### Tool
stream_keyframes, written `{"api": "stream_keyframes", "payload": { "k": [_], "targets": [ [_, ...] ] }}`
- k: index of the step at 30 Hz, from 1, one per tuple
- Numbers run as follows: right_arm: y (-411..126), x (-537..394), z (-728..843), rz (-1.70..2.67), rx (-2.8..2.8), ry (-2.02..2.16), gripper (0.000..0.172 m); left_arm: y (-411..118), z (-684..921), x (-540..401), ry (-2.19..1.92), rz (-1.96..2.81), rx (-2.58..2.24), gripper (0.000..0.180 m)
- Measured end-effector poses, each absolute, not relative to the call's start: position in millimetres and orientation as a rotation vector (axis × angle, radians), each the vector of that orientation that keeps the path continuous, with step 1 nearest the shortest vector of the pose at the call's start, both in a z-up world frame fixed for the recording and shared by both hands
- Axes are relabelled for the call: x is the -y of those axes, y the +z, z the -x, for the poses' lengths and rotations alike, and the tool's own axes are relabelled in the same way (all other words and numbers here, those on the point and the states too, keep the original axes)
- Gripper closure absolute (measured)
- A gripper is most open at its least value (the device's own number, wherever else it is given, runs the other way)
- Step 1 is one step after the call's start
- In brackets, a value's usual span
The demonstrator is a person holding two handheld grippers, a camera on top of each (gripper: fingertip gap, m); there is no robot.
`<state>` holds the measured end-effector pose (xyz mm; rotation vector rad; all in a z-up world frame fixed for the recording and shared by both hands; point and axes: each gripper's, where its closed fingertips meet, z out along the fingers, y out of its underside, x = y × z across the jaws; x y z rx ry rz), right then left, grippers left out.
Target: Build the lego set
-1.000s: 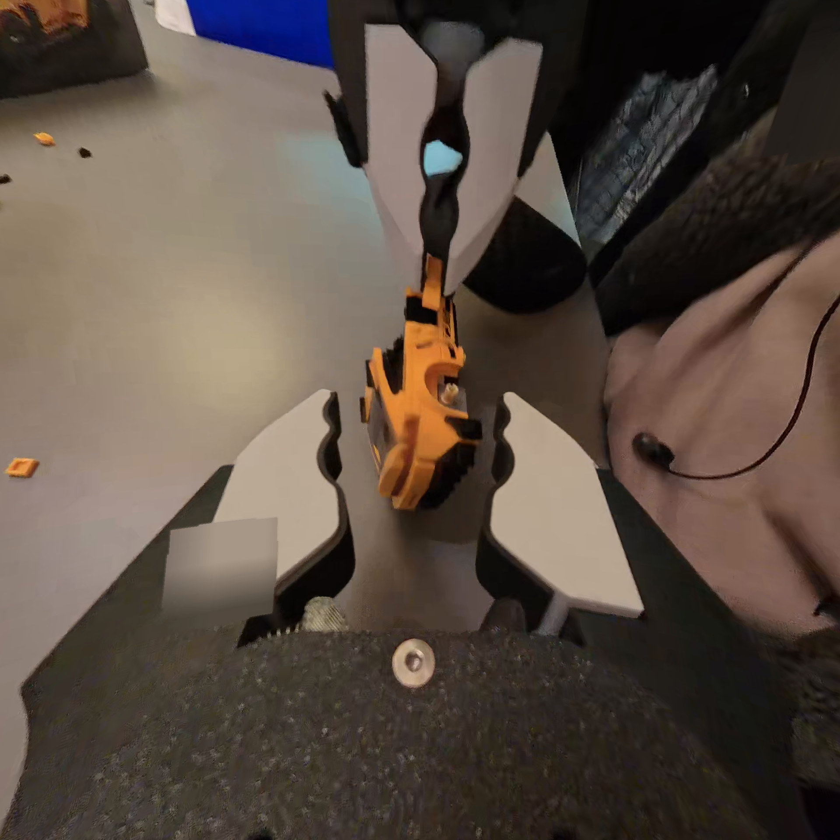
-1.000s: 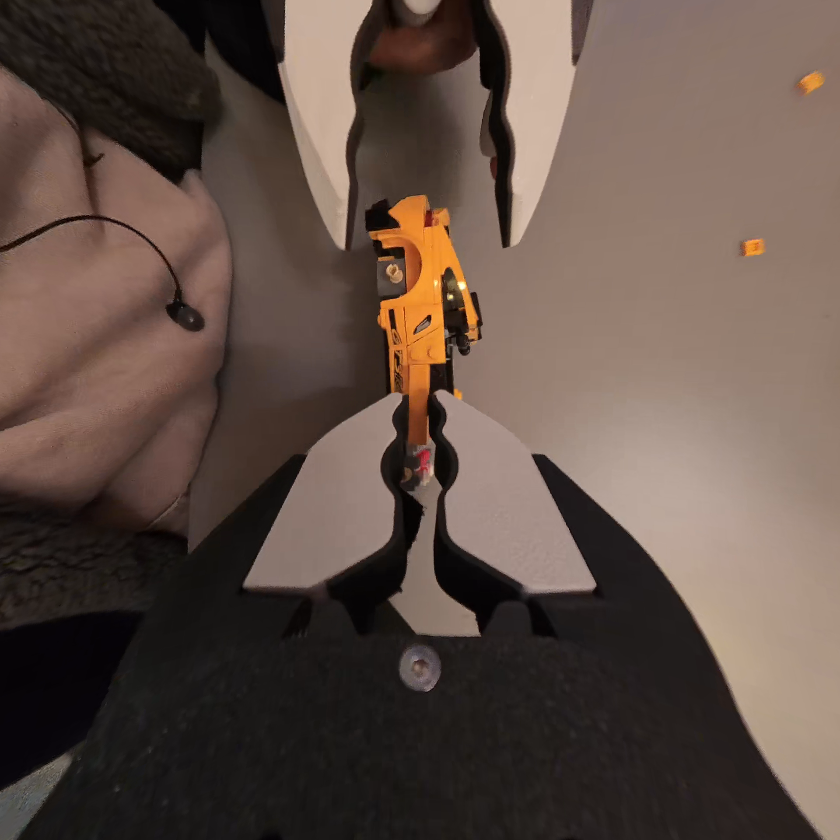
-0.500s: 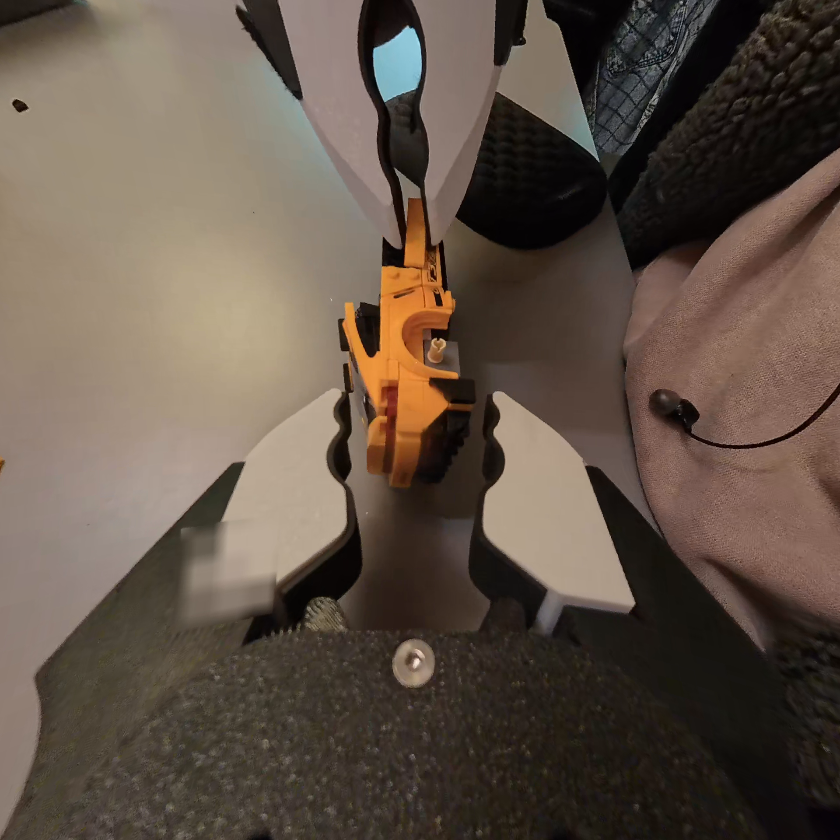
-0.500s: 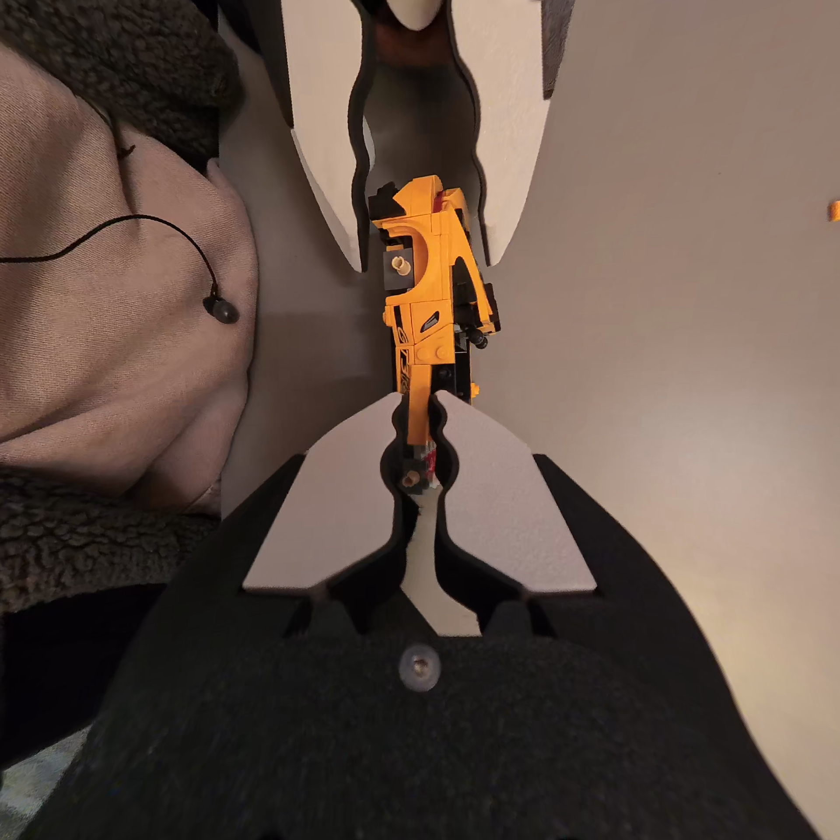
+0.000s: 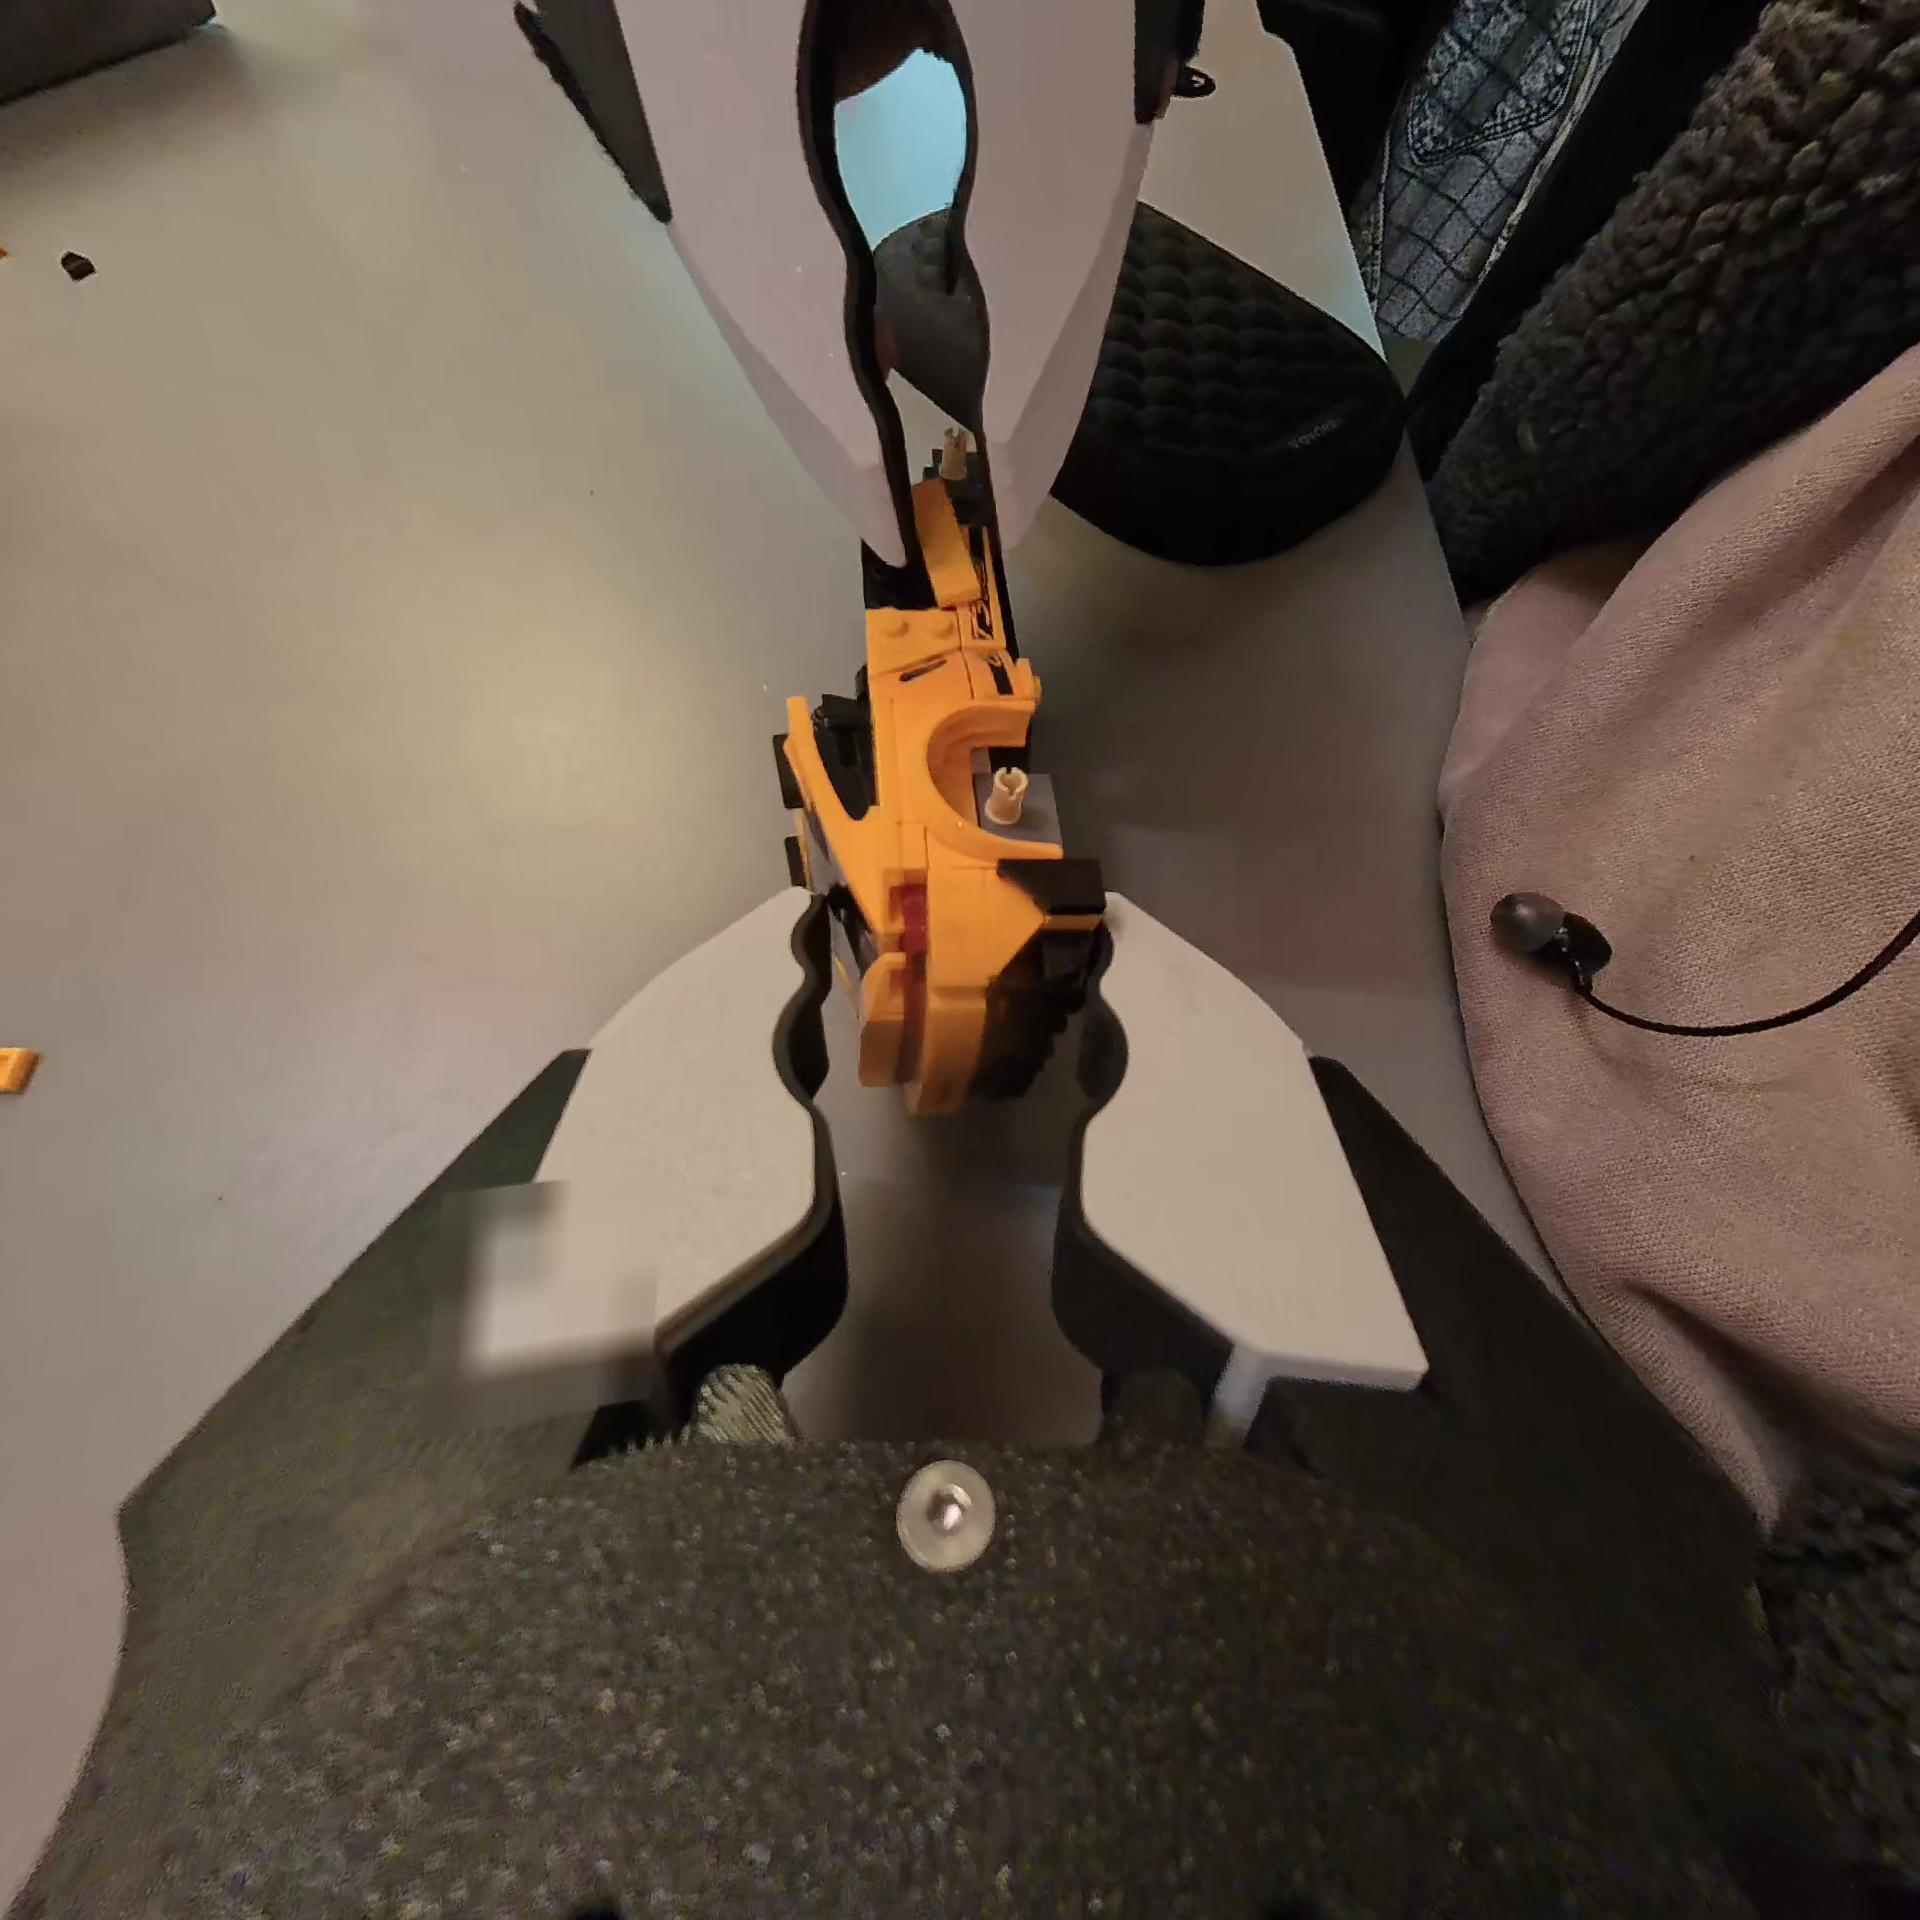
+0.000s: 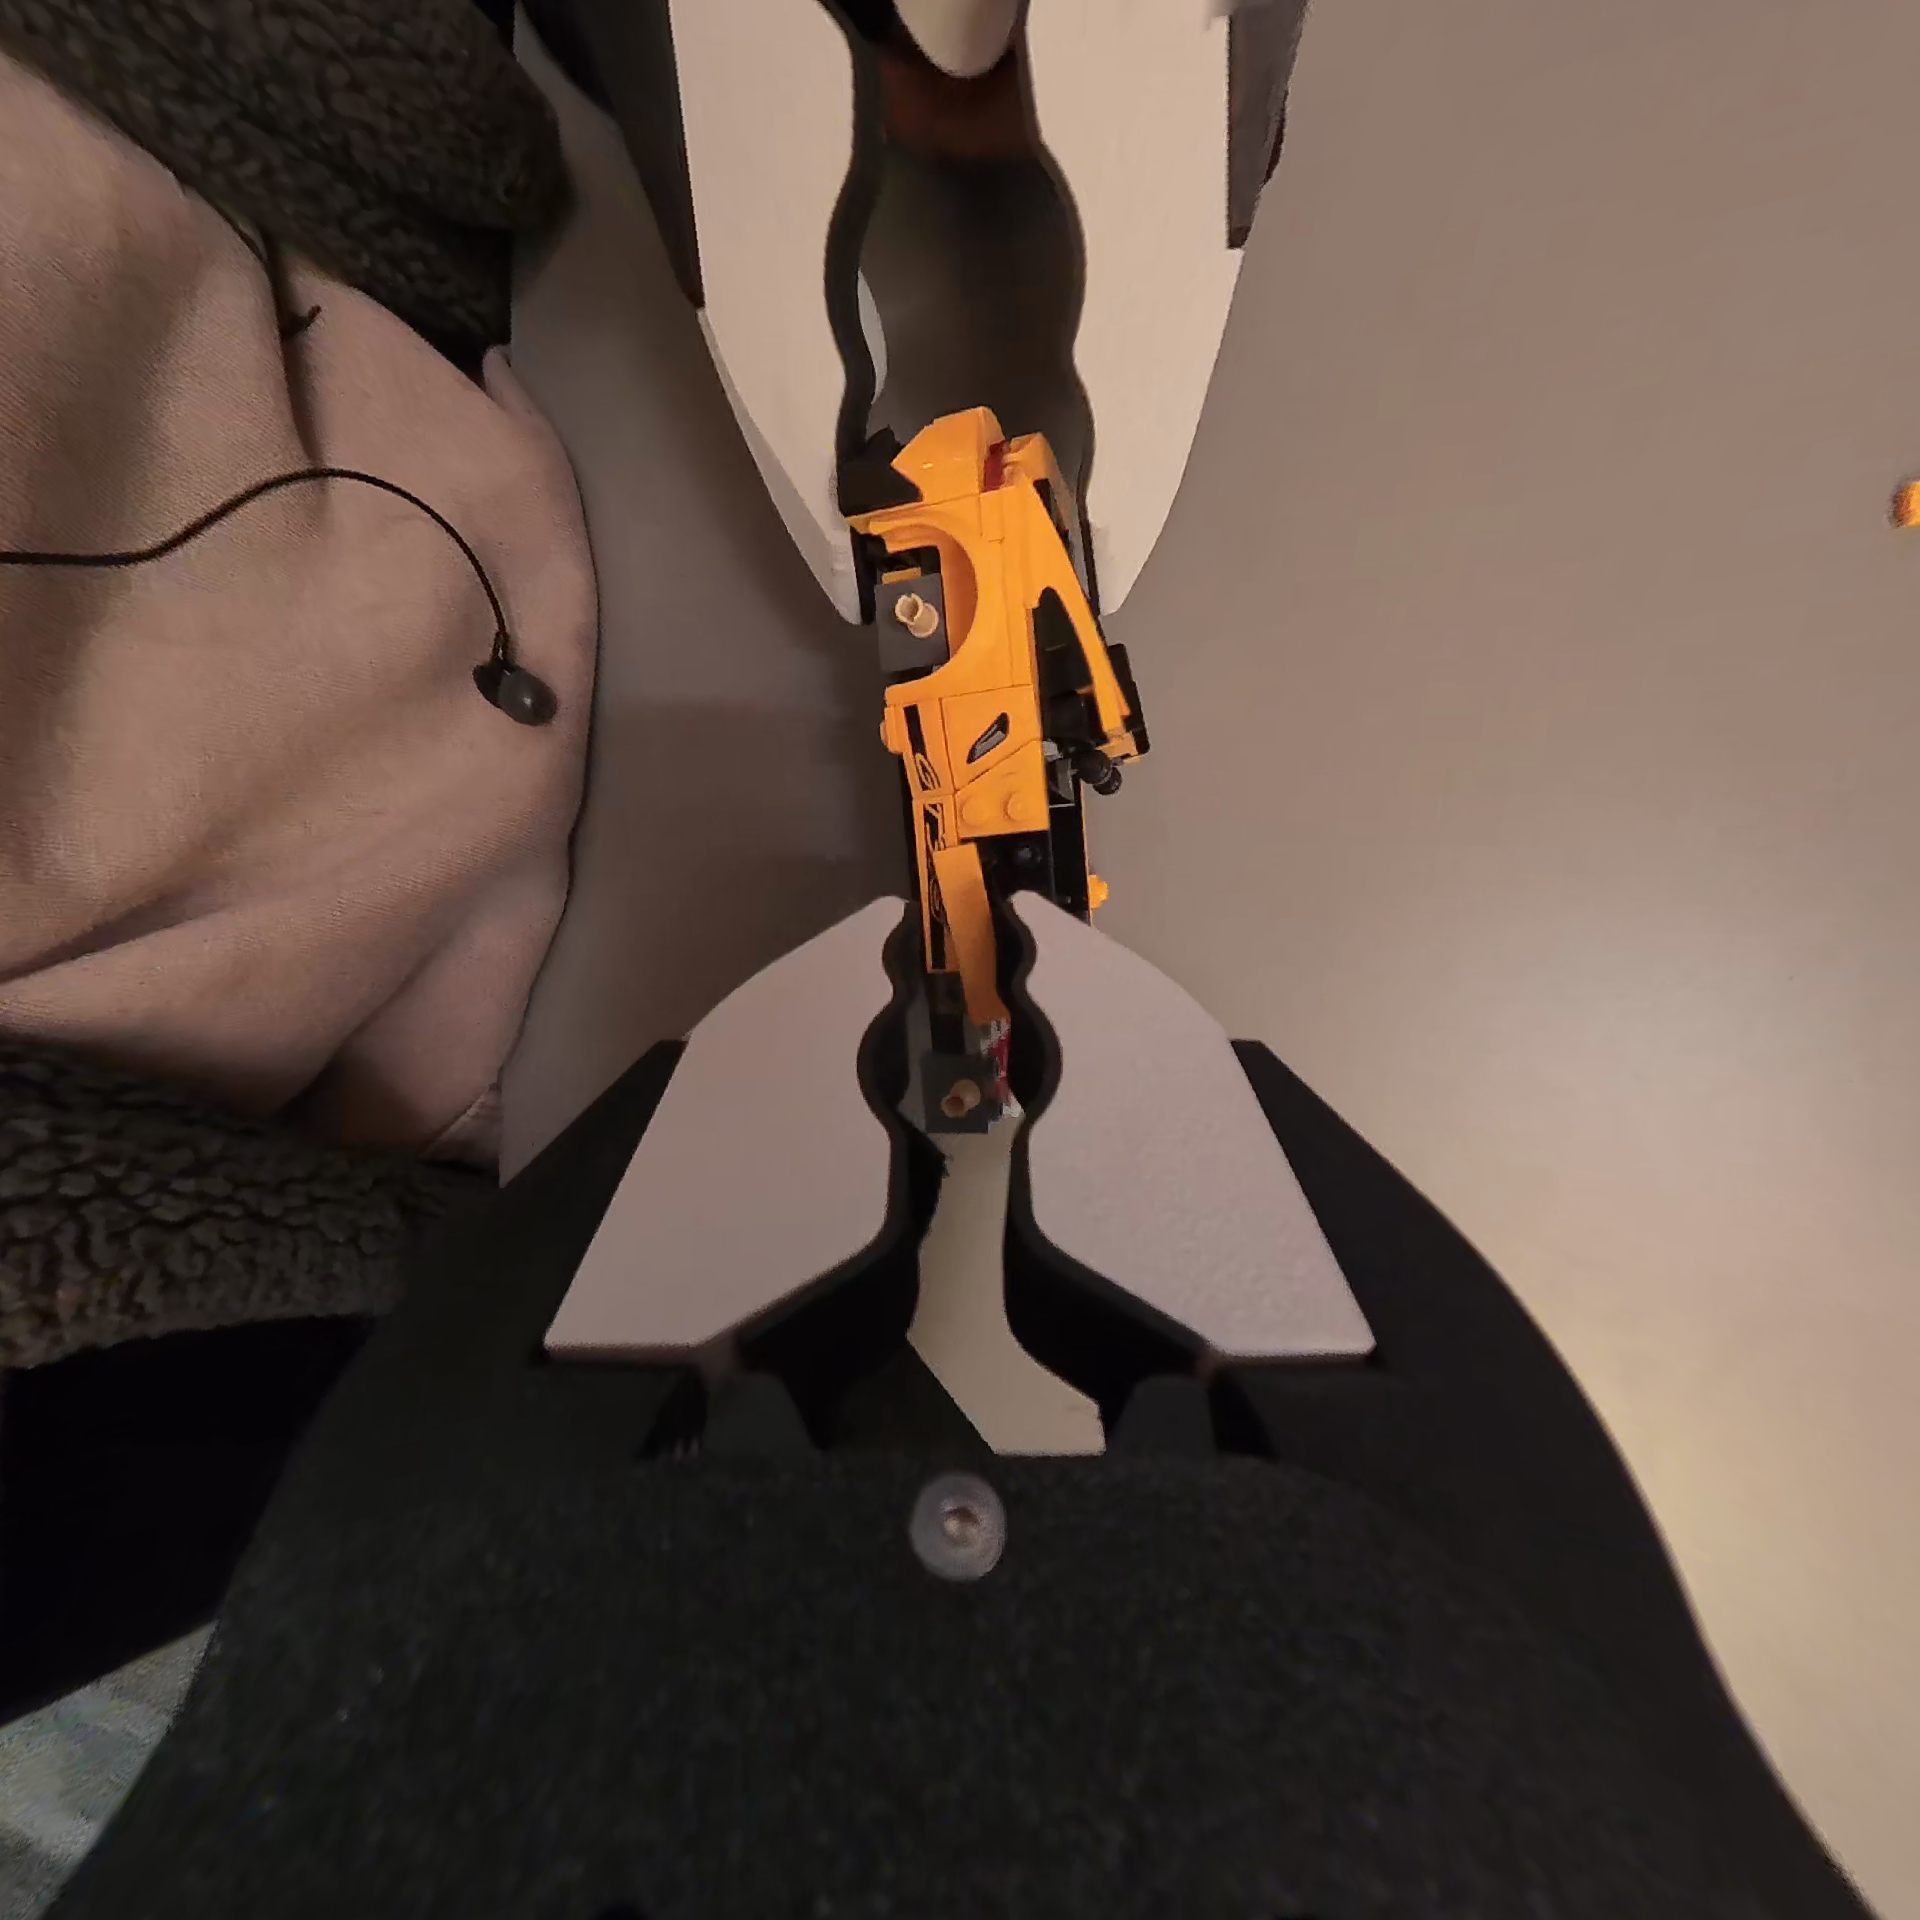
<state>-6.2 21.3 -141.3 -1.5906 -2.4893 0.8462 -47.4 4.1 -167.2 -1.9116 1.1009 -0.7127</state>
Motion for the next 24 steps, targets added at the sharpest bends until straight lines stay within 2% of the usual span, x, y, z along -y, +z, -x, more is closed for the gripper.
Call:
{"api": "stream_keyframes", "payload": {
  "k": [24],
  "targets": [
    [-140.9, -21.4, 7.3, 1.601, 2.456, 0.87, 0.164, -167.7, 47.2, -4.4, -0.694, 1.904, -1.107, 0.137]
  ]
}}
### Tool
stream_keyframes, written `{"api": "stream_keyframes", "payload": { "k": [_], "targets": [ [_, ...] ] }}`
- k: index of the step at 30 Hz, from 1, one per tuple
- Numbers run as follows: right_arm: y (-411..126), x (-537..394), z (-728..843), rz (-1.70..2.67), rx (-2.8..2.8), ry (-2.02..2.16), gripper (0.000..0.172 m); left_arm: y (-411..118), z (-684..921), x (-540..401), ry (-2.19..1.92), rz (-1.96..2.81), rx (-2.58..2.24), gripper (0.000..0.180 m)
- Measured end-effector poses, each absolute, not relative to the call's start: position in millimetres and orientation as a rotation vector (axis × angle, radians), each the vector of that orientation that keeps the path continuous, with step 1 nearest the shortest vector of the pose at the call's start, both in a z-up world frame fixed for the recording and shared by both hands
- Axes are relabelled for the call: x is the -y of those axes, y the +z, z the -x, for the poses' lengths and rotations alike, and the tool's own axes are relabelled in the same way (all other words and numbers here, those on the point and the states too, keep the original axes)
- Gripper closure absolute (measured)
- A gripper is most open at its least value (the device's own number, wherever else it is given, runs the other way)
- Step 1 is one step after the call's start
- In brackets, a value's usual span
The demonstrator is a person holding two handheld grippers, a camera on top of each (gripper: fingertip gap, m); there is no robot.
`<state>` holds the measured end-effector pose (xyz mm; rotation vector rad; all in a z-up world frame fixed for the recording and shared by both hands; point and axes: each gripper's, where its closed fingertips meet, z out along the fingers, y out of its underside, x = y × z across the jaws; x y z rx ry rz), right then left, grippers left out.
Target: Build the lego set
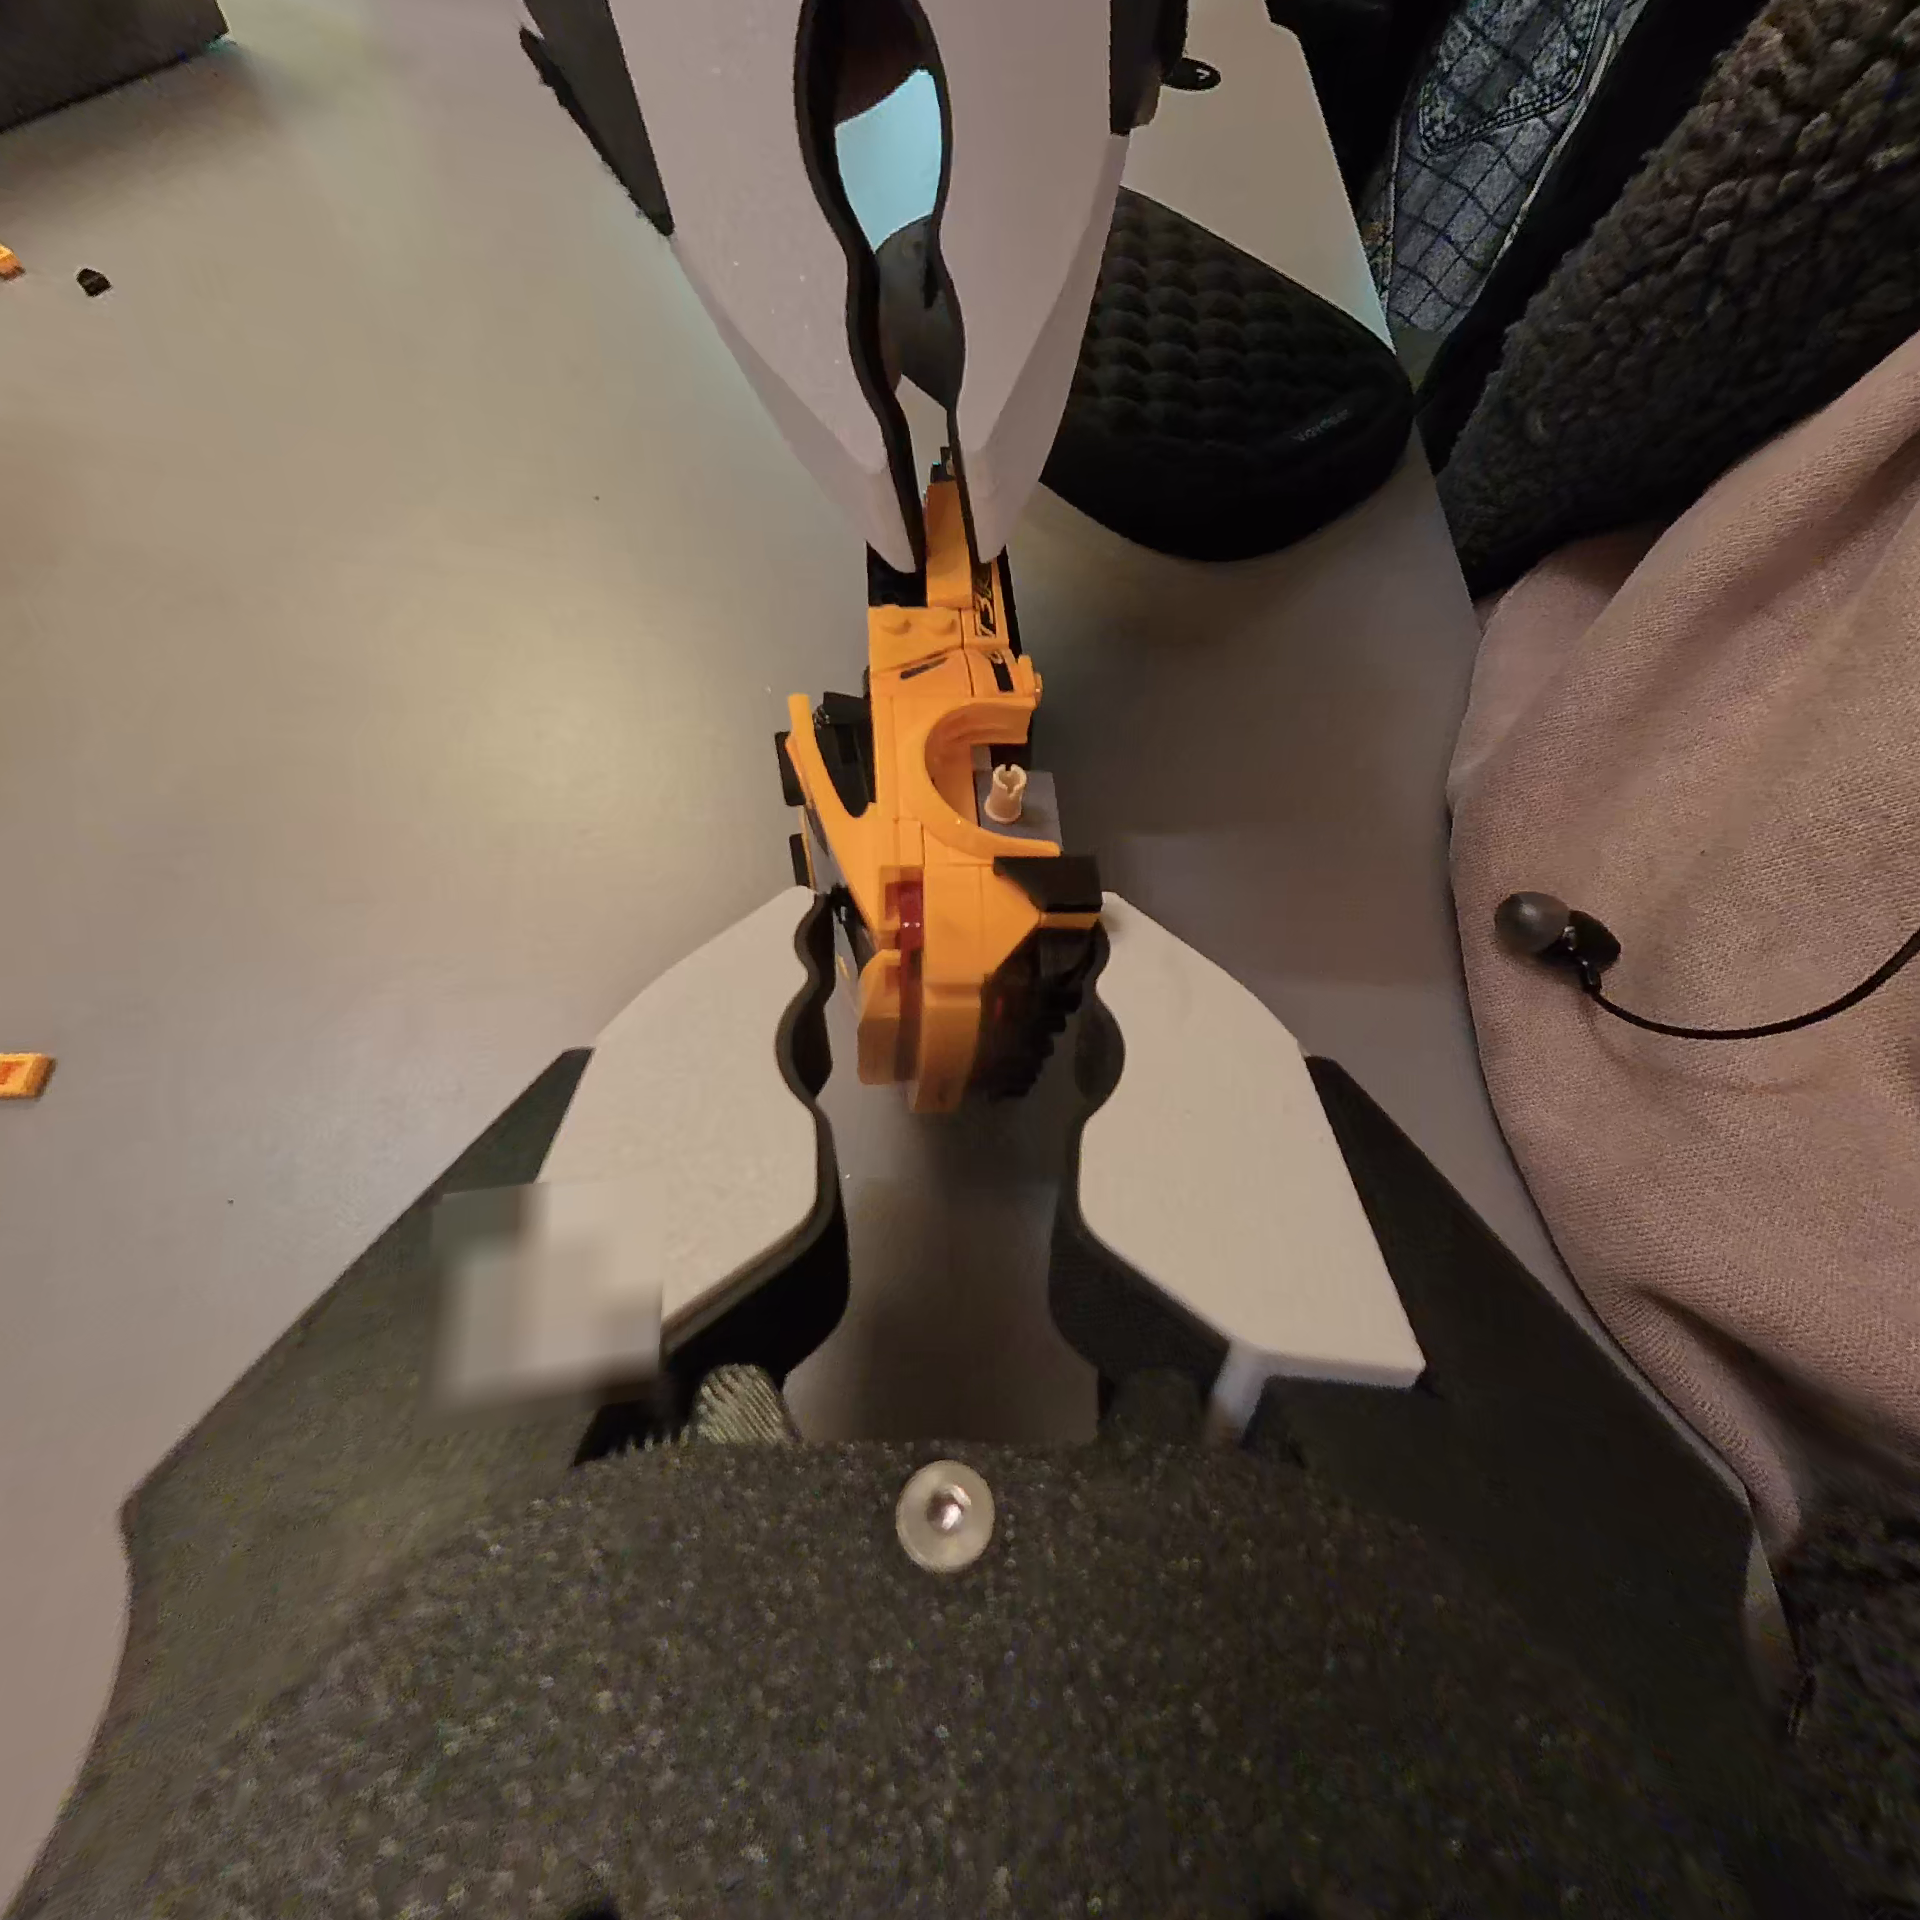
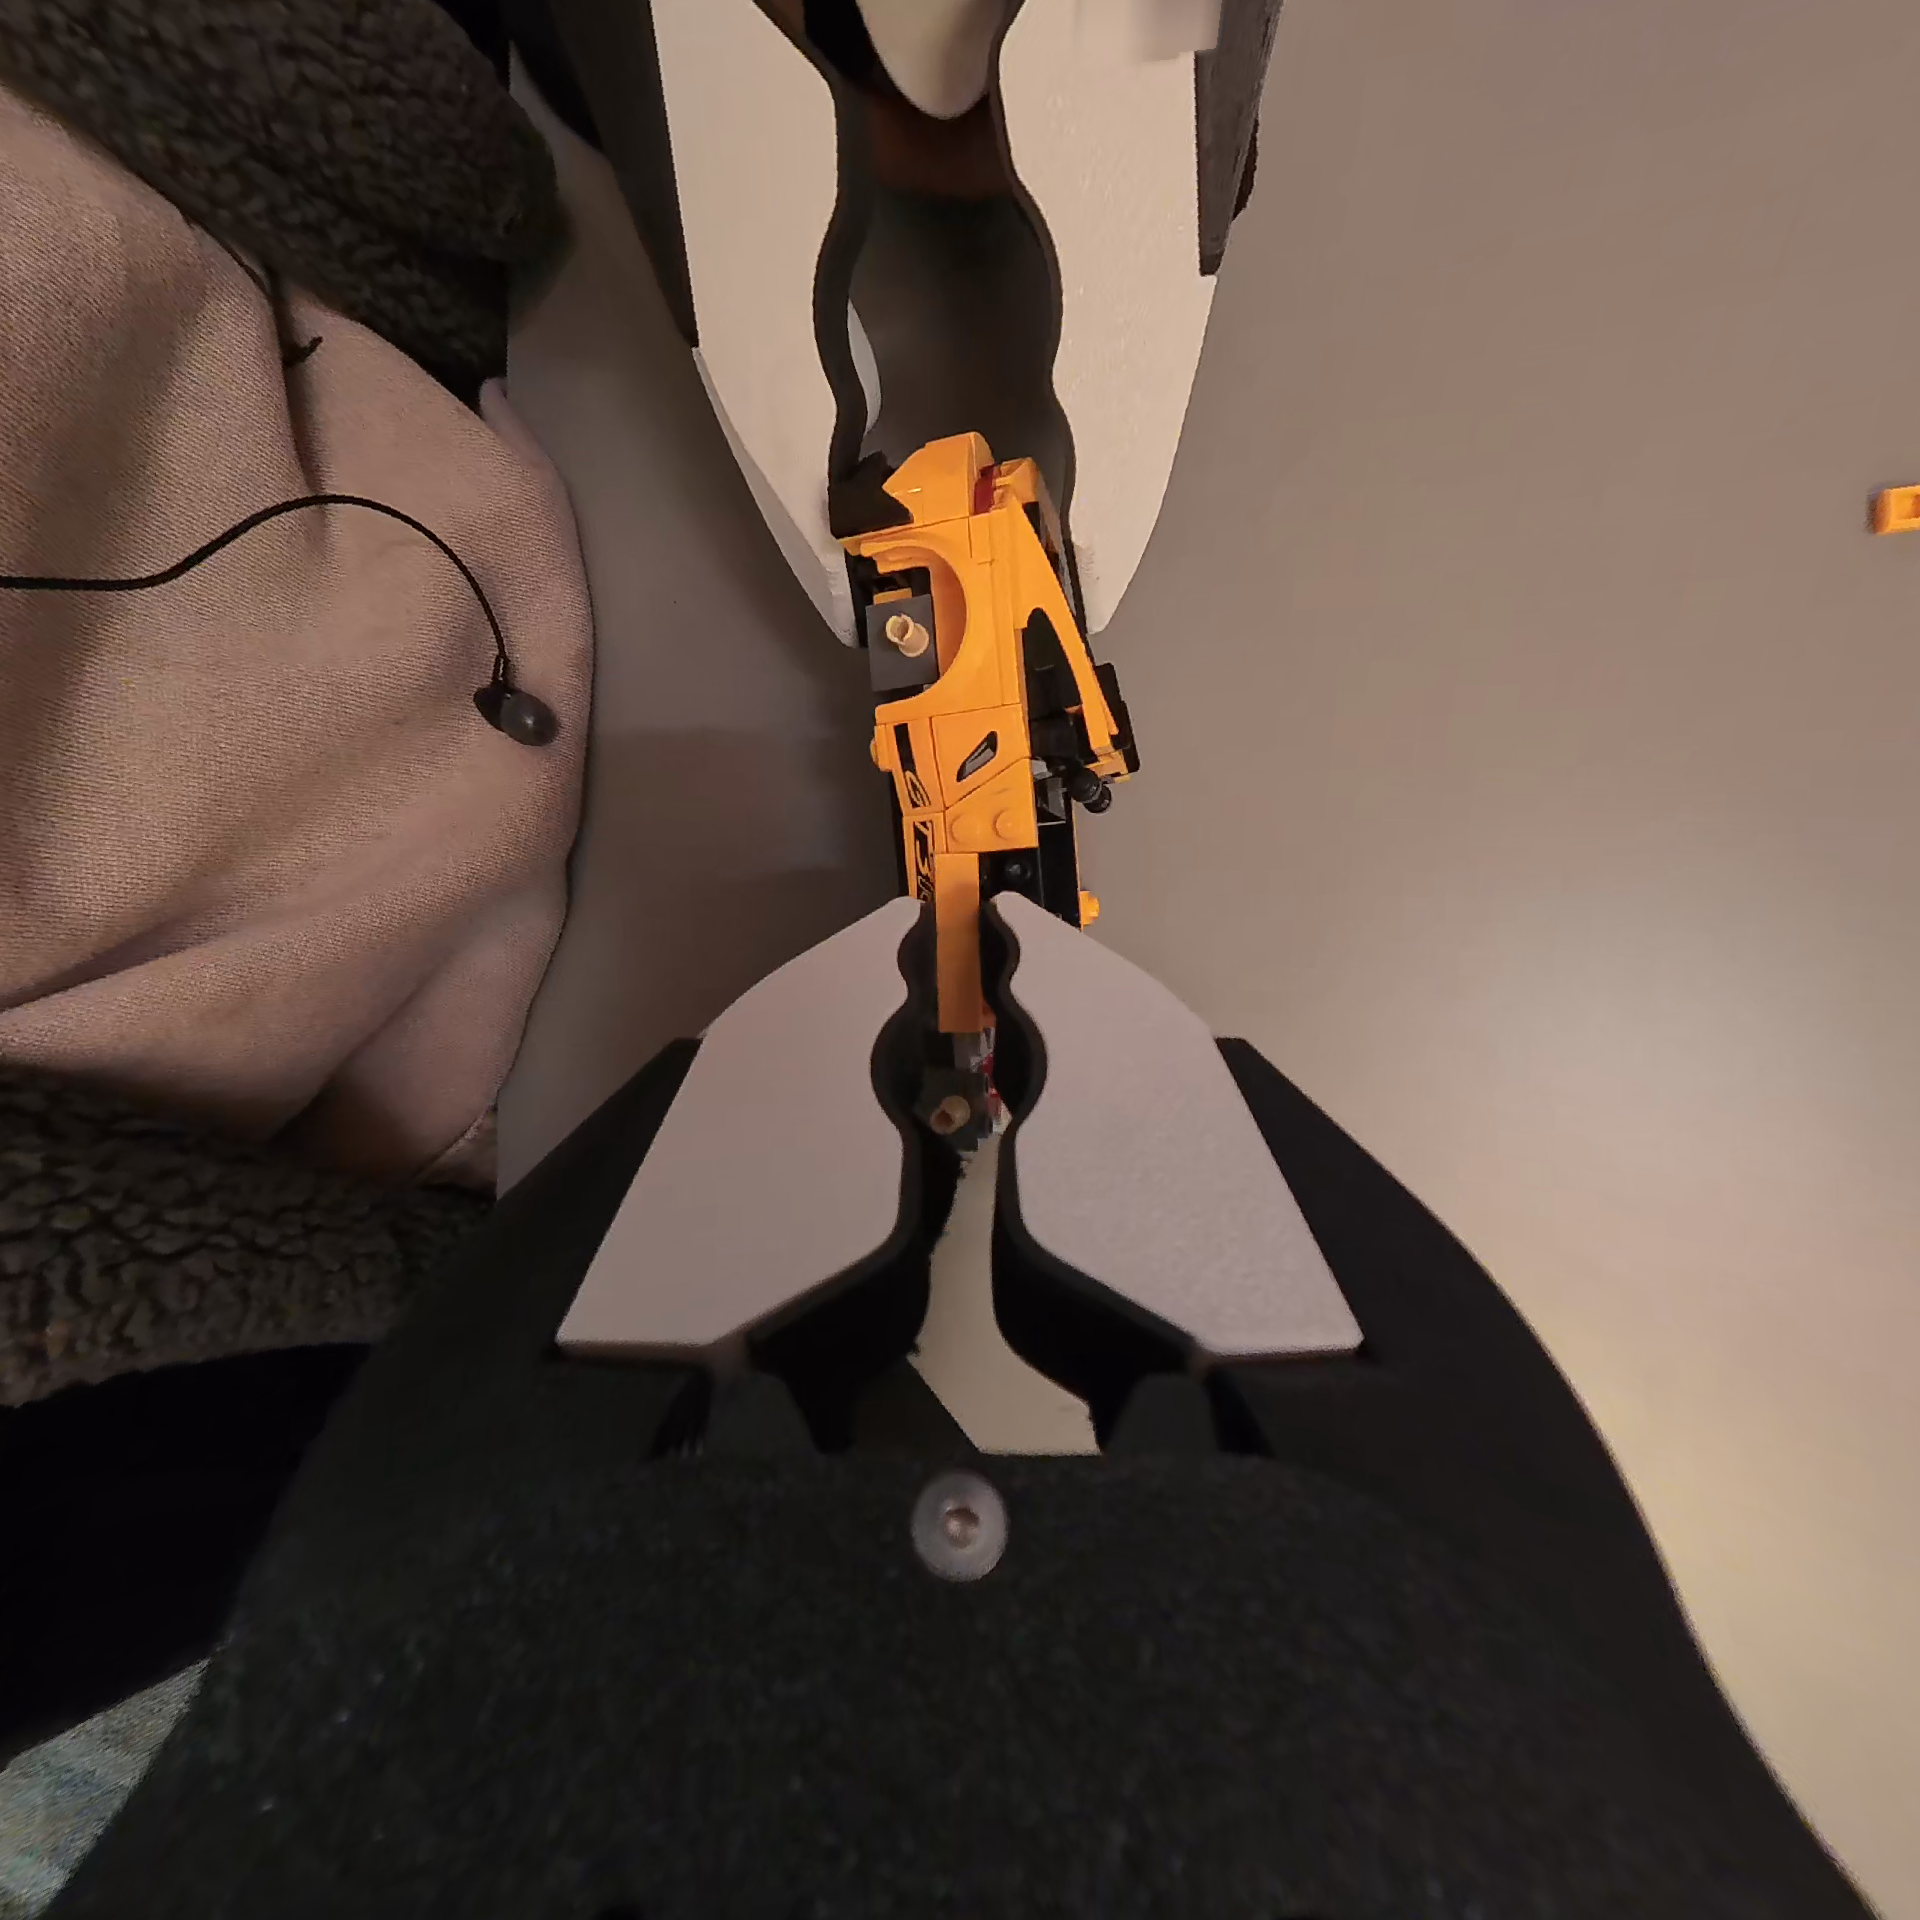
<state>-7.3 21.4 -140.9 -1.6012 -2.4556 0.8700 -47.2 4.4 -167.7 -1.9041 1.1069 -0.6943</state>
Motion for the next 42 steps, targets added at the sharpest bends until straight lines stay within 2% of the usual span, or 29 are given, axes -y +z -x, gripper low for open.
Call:
{"api": "stream_keyframes", "payload": {
  "k": [20, 27, 36, 42],
  "targets": [
    [-128.0, -30.8, 9.3, 1.618, 2.377, 0.944, 0.162, -167.2, 47.3, 0.0, -0.69, 1.897, -1.117, 0.137],
    [-132.0, -42.1, 4.1, 1.764, 2.373, 1.149, 0.148, -167.4, 44.1, 1.8, -0.701, 1.885, -1.119, 0.125],
    [-139.0, -31.8, 3.5, 1.886, 2.516, 1.475, 0.147, -170.4, 42.3, -0.6, -0.554, 1.845, -1.175, 0.141],
    [-143.4, -21.2, -3.1, 1.884, 2.646, 1.494, 0.143, -169.8, 42.5, 0.9, -0.555, 1.842, -1.177, 0.141]
  ]
}}
